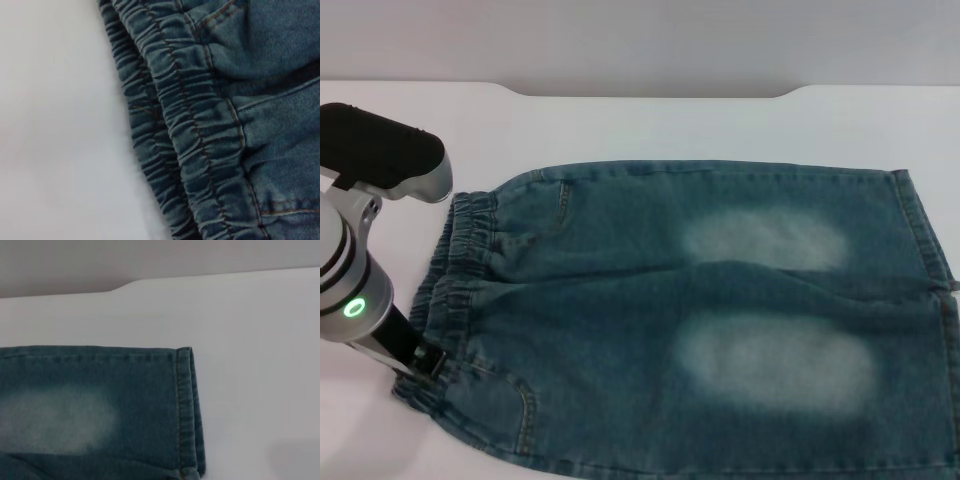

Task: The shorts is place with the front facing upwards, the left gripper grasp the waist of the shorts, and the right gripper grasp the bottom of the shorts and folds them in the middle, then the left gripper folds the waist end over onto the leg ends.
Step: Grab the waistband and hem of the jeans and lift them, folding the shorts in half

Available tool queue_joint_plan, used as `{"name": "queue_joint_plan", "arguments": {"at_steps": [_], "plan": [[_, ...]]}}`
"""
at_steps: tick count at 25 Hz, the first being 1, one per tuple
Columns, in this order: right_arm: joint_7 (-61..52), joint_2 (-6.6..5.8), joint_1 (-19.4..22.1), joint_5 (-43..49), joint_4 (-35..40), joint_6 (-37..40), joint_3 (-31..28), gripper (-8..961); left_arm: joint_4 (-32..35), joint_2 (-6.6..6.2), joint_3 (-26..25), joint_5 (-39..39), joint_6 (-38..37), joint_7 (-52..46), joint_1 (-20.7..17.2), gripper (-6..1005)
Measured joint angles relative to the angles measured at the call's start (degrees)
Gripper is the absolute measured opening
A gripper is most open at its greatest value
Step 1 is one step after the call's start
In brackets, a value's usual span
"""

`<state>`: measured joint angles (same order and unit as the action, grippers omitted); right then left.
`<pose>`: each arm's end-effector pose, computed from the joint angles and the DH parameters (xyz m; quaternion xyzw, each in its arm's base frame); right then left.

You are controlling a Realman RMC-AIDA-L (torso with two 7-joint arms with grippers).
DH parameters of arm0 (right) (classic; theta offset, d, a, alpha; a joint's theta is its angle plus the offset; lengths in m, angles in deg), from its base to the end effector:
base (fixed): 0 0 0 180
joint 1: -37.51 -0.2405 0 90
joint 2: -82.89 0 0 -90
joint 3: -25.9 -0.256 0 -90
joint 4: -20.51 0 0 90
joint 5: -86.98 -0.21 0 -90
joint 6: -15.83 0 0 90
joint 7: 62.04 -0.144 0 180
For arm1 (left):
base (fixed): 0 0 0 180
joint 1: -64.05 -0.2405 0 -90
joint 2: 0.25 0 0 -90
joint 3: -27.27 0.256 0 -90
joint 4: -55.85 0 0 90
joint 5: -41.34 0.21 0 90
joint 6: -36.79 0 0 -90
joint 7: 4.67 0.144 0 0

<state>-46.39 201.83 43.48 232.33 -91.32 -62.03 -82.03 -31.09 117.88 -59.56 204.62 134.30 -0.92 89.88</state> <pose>0.2703 0.2511 0.1129 -0.7333 0.5374 -0.0135 0.4163 -0.2191 0.3072 0.0055 -0.7829 -0.4797 0.2961 0.2633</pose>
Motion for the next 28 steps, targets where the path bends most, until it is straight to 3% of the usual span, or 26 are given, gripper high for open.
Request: {"name": "queue_joint_plan", "arguments": {"at_steps": [2,4,10,19,28], "plan": [[0.0,-0.04,0.0,0.0,-0.1,0.0,0.0,651,0.5,0.02,0.1,0.0,-0.2,0.0,0.1,361],[0.0,-0.04,0.0,0.0,-0.1,0.0,0.0,651,1.1,0.06,0.2,0.0,-0.5,0.0,0.2,189],[0.0,-0.03,-0.4,0.0,-0.1,-0.1,0.0,651,0.4,0.09,0.3,0.1,-0.5,-0.1,0.0,99],[-0.2,-0.02,-1.0,0.0,0.0,-3.0,0.2,652,-3.7,-0.05,0.3,0.3,1.1,-0.3,-0.2,54],[-1.8,0.06,-2.2,0.0,1.0,-11.8,0.6,652,-6.3,-0.18,0.1,1.6,2.5,0.0,0.8,41]]}}
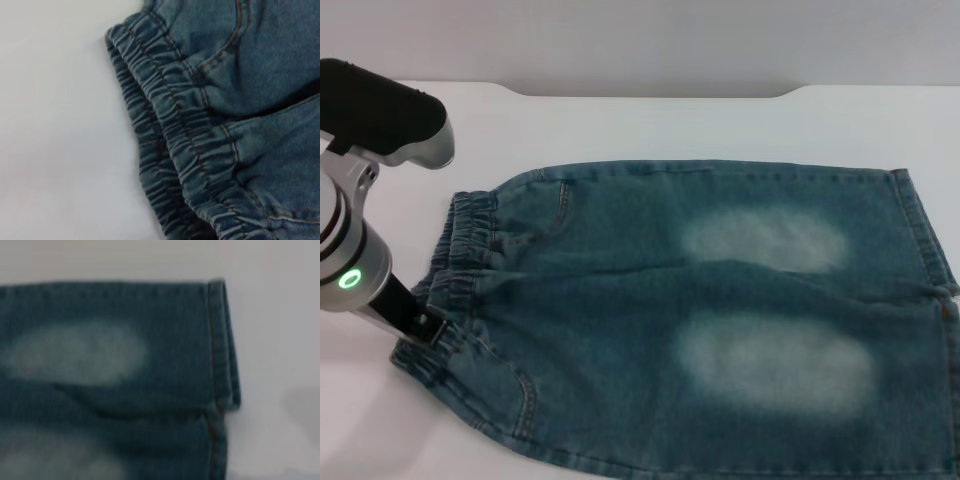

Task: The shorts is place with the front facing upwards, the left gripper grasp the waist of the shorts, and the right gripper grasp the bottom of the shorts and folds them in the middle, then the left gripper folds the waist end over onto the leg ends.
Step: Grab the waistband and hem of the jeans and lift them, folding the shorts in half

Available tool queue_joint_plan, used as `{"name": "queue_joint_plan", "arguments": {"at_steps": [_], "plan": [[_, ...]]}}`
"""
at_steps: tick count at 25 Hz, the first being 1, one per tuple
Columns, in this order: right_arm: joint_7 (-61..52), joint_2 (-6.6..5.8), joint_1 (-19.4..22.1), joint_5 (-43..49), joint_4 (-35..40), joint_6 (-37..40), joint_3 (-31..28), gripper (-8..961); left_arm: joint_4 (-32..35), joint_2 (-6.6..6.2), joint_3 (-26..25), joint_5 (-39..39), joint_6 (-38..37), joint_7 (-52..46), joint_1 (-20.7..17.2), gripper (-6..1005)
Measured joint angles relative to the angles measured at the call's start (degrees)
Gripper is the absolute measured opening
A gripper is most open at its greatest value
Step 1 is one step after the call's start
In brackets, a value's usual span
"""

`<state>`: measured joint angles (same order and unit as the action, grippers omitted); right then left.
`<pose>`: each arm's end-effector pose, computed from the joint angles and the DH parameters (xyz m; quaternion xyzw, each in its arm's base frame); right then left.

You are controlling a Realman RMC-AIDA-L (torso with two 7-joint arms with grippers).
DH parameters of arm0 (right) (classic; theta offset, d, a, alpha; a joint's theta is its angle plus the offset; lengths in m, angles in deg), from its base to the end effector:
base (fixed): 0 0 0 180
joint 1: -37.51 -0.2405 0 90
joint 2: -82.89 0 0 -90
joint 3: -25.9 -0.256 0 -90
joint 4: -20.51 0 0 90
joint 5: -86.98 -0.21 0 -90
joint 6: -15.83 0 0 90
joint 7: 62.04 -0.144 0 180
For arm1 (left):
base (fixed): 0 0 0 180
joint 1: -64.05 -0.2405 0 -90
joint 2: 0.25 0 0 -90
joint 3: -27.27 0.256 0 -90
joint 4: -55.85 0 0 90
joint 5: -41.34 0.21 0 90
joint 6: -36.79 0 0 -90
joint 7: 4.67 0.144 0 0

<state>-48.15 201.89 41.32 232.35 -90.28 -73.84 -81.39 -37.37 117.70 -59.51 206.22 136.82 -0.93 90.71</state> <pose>0.2681 0.2354 0.0928 -0.7420 0.5779 -0.0635 0.3337 -0.1966 0.3112 0.0192 -0.7952 -0.4501 0.2836 0.2908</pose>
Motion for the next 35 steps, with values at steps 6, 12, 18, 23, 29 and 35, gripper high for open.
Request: {"name": "queue_joint_plan", "arguments": {"at_steps": [6,12,18,23,29,35], "plan": [[-1.6,0.11,0.5,0.0,0.7,-1.6,3.3,652,0.4,0.00,-0.1,0.1,-0.5,0.2,1.2,37],[-2.8,0.18,1.3,-0.5,1.2,-1.5,6.4,651,0.5,0.00,0.1,0.1,-0.5,0.2,1.5,43],[-3.2,0.06,1.7,-0.6,2.5,-1.7,6.8,651,0.6,0.07,0.1,0.1,-0.5,0.1,1.5,49],[-3.3,-0.13,1.8,0.4,2.5,-1.8,5.8,651,0.8,0.09,0.0,0.1,-0.6,0.1,1.8,54],[-3.3,0.00,2.0,0.5,3.5,-1.5,6.1,651,1.7,0.09,0.2,0.1,-0.6,0.2,2.7,60],[-3.2,0.05,2.6,0.3,4.3,-1.4,6.2,651,2.5,0.09,0.2,0.1,-0.7,0.2,3.7,66]]}}
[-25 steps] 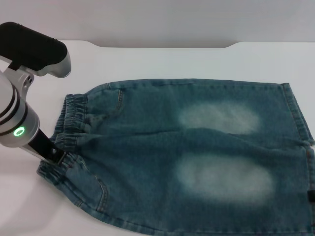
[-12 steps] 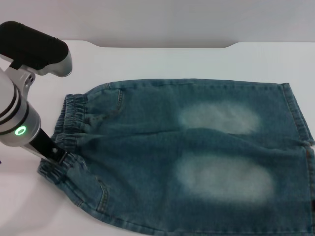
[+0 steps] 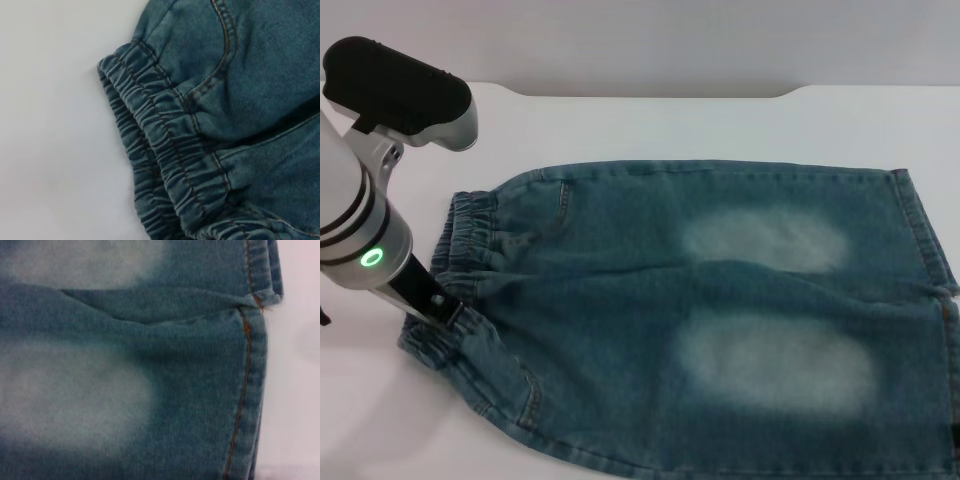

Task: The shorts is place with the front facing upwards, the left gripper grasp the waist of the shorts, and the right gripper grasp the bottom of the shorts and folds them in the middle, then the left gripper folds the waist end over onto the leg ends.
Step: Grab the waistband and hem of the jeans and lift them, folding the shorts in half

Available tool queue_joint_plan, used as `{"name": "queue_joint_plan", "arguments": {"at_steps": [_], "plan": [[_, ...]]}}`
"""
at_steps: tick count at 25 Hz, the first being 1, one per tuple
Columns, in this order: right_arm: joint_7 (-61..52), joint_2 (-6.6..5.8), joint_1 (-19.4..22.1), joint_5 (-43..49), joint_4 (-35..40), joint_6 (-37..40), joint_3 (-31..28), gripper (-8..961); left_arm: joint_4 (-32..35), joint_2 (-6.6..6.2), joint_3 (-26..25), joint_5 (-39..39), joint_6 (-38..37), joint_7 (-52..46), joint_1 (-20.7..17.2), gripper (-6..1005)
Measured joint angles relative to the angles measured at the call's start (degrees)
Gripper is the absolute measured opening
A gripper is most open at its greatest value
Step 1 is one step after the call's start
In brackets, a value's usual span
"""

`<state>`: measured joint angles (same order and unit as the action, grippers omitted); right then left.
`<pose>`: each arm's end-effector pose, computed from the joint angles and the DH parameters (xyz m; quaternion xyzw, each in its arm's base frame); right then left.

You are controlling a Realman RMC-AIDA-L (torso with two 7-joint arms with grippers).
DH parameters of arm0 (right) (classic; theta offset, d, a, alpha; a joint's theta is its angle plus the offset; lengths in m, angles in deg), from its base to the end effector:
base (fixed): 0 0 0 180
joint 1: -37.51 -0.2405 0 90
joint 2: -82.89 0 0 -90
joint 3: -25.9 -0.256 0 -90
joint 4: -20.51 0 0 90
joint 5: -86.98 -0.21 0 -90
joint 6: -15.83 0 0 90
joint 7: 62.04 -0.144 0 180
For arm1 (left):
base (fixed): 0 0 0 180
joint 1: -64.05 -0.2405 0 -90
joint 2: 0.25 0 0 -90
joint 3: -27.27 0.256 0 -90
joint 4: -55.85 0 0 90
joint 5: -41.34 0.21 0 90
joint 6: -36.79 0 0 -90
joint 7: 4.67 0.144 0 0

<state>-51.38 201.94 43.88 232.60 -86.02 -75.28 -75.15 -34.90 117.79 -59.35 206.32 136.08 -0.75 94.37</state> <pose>0.2802 0.2140 0.0587 -0.7283 0.6221 -0.0995 0.2695 -0.1844 0.3234 0.0145 -0.8045 -0.4314 0.2845 0.2929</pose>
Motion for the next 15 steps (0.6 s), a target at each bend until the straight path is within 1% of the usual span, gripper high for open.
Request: {"name": "queue_joint_plan", "arguments": {"at_steps": [8,15], "plan": [[0.1,0.08,0.0,-0.2,0.3,0.2,0.6,652,1.2,0.08,0.1,-0.1,-0.6,0.0,0.9,74],[0.3,0.11,-0.3,-0.3,0.8,0.3,1.4,612,1.5,0.17,0.1,-0.3,-0.7,0.0,1.1,81]]}}
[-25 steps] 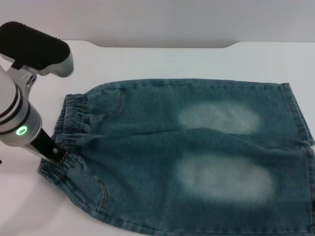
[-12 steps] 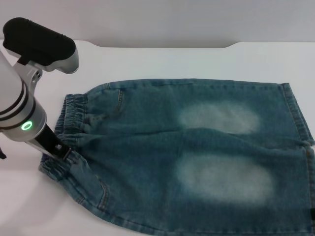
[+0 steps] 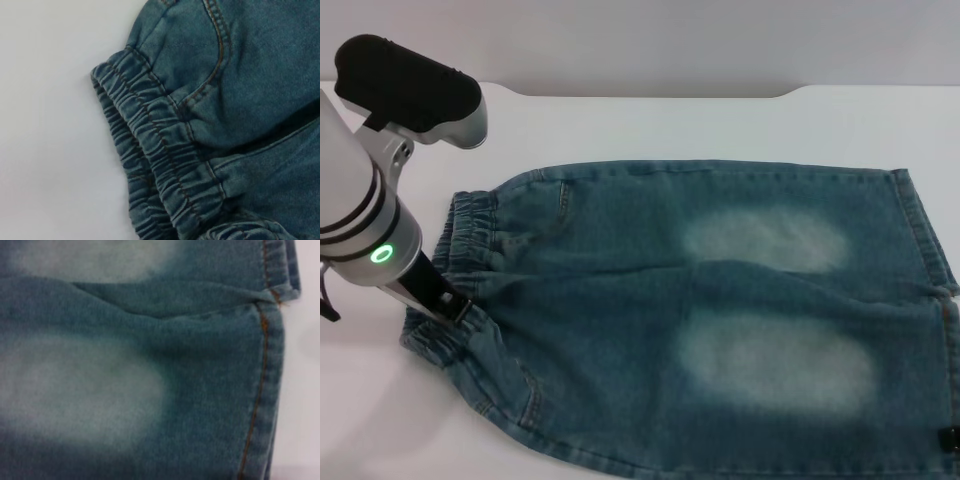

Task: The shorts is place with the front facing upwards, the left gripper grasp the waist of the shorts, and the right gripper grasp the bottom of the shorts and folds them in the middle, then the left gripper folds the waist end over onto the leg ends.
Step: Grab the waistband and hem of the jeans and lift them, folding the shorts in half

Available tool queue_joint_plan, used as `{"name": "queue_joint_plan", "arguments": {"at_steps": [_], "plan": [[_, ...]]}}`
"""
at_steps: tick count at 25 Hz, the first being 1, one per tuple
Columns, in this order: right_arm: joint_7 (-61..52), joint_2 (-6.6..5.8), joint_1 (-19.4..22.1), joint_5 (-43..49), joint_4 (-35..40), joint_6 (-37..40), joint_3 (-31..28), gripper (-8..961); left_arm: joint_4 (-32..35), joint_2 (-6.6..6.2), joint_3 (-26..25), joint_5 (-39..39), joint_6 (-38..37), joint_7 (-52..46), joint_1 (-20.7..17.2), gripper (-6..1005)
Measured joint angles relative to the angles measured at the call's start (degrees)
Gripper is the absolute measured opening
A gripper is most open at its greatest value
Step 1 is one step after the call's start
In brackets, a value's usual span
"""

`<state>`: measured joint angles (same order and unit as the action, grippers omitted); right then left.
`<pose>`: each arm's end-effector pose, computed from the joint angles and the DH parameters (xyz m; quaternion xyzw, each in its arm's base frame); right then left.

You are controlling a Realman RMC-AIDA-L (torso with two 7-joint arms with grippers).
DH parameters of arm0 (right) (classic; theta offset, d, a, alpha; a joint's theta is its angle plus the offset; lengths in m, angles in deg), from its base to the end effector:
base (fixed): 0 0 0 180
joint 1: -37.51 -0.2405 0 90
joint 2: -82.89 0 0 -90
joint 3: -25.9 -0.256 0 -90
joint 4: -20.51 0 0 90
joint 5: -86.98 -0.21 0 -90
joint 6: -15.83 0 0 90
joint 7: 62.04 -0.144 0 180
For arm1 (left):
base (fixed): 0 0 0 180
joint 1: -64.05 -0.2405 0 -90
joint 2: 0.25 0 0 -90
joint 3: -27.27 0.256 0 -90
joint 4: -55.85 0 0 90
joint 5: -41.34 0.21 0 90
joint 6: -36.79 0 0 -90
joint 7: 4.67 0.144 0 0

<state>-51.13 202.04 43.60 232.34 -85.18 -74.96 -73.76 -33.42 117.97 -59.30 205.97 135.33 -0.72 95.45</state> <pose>0.2781 0.2145 0.0512 -0.7357 0.6179 -0.1020 0.2578 -0.1819 0.3269 0.0103 -0.8077 -0.4285 0.2833 0.2893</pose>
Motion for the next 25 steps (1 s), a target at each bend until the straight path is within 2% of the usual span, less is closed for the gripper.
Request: {"name": "queue_joint_plan", "arguments": {"at_steps": [18,25], "plan": [[0.2,-0.15,-0.5,-0.1,3.3,1.5,0.1,510,0.0,-0.09,0.0,0.0,0.0,0.1,0.0,99],[1.0,-0.15,-0.8,-0.1,4.7,2.2,0.2,364,0.2,-0.08,0.0,-0.1,0.0,0.5,0.0,106]]}}
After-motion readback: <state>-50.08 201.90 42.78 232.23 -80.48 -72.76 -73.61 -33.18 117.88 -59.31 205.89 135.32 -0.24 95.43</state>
